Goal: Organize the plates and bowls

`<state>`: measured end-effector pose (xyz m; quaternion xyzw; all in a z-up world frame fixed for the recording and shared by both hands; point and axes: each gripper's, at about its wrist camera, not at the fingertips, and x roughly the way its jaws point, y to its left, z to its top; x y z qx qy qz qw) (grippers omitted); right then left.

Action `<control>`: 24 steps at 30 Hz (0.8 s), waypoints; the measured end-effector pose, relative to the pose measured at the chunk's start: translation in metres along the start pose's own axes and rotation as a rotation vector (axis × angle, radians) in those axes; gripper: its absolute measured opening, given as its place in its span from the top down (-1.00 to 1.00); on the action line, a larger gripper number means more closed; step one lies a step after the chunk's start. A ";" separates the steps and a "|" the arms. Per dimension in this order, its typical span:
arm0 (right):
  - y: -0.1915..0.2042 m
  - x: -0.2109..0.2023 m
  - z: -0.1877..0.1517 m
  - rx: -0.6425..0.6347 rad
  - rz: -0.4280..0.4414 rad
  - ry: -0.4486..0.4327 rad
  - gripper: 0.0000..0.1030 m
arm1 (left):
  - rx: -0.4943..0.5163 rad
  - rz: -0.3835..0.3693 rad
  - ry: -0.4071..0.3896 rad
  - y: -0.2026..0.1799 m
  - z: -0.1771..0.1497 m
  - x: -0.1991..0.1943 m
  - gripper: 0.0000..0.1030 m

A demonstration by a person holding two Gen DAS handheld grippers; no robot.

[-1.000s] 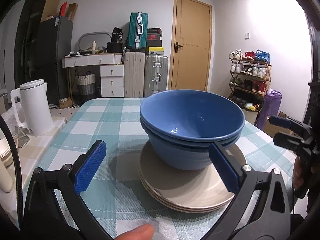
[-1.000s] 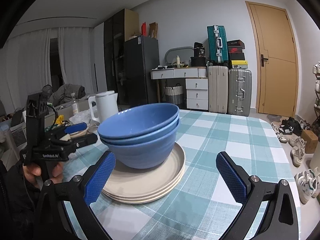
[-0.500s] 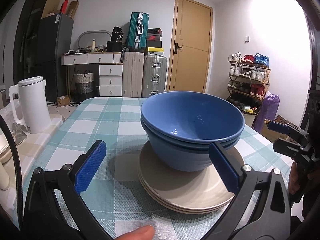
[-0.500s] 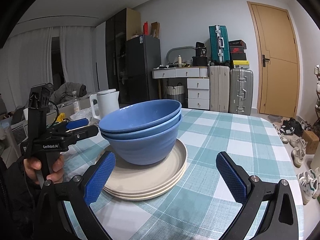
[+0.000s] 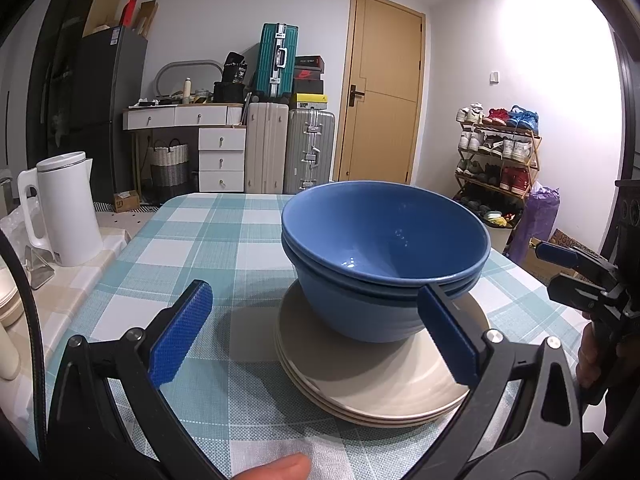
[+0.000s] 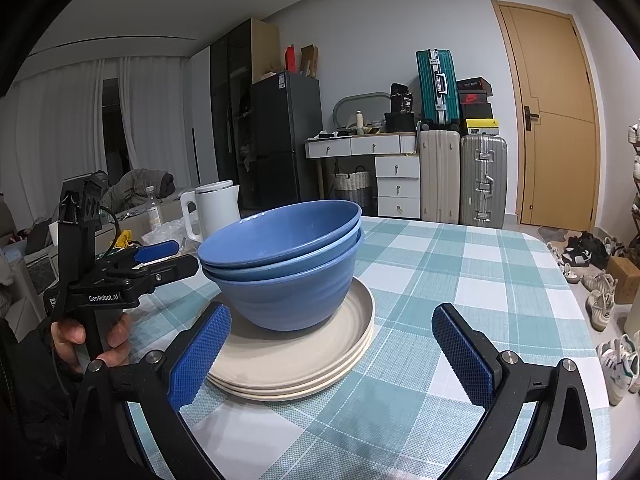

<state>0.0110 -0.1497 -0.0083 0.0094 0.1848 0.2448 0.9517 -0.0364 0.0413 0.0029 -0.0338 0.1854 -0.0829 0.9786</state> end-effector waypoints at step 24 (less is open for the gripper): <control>0.000 0.000 0.000 0.000 0.000 0.000 -0.99 | 0.001 0.002 0.000 0.001 0.000 0.000 -0.98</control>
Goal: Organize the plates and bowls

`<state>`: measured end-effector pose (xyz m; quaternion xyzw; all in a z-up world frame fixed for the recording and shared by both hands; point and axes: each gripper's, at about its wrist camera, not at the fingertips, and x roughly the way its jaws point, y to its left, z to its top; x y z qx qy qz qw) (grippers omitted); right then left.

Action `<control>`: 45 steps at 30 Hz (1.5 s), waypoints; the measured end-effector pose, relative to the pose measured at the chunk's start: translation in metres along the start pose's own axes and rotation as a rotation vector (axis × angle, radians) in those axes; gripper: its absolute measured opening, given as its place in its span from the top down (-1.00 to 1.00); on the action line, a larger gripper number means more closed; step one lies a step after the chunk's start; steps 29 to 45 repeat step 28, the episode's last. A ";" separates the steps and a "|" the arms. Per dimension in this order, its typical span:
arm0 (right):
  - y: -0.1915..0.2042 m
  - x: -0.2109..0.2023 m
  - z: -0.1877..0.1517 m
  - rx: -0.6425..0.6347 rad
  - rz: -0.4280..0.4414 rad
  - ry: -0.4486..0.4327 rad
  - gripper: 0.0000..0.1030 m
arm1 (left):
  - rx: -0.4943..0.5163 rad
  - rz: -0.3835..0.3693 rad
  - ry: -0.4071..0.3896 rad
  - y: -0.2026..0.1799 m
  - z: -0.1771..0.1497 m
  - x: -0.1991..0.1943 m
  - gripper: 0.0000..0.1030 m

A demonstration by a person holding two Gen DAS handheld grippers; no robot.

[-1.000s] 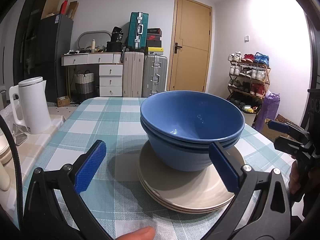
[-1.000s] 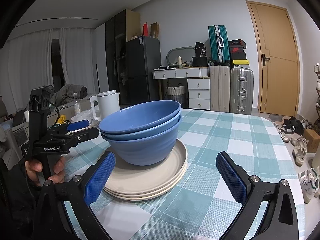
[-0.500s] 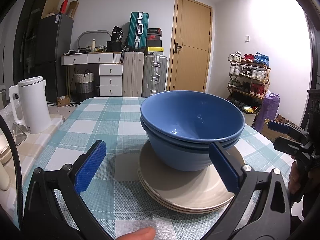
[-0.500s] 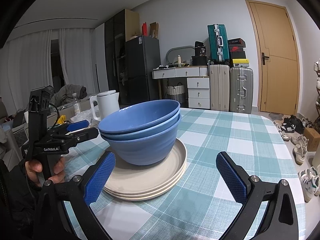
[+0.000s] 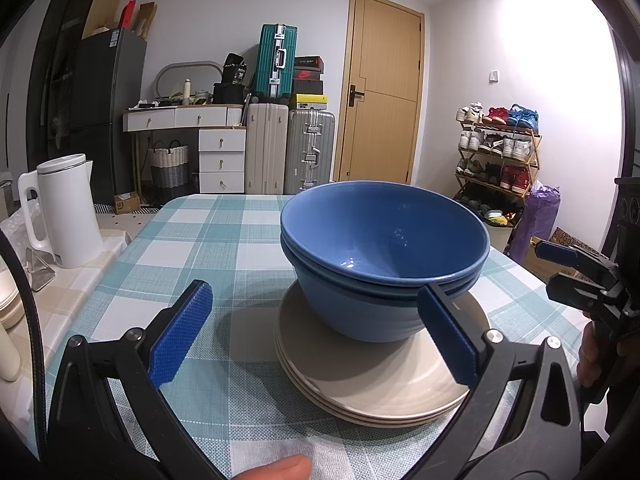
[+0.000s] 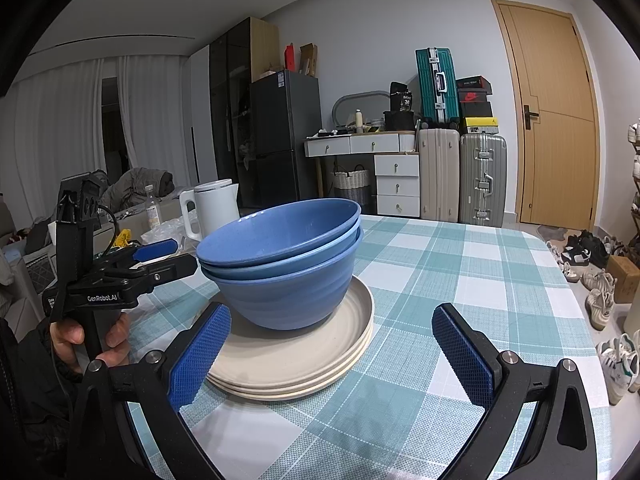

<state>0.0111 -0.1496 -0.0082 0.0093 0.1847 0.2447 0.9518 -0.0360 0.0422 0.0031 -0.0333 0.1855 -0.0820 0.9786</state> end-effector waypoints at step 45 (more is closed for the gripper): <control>0.000 0.000 0.000 0.000 0.000 0.001 -0.99 | -0.002 0.000 0.001 0.000 0.000 0.000 -0.98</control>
